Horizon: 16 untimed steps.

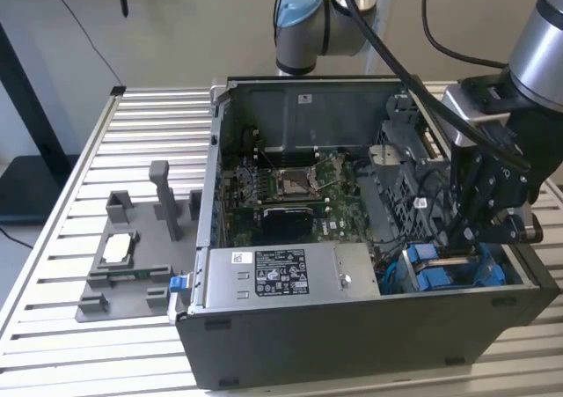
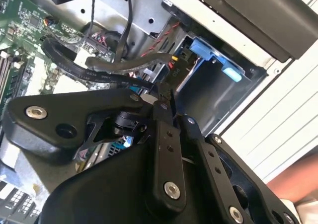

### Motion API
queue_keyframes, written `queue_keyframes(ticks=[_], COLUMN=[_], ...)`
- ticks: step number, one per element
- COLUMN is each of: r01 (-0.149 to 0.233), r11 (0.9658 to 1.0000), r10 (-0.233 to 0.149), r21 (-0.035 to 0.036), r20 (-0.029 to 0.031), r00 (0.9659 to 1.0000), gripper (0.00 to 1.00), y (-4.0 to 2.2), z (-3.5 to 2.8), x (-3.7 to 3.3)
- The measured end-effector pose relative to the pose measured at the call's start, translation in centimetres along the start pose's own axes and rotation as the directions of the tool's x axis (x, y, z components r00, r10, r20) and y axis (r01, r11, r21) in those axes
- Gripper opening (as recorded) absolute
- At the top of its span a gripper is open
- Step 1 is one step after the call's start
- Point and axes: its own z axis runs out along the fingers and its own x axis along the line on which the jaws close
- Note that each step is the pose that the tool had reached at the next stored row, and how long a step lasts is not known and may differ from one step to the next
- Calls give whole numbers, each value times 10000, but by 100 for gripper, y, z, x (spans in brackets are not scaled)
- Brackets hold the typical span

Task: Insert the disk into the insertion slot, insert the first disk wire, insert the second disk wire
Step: 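Insert the second disk wire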

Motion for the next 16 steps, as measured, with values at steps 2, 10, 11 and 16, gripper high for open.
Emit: queue_keyframes(ticks=[2,10,11,16], r01=[2,2,3,3], r11=[10000,10000,10000,10000], r10=[-2,-2,-3,-3], r21=[-1,1,2,4], r20=[-82,-92,-90,-94], r00=[10000,10000,10000,10000], gripper=[16,16,16,16], y=[-1,-2,-2,-2], z=[13,23,24,25], x=[0,-14,-19,-35])
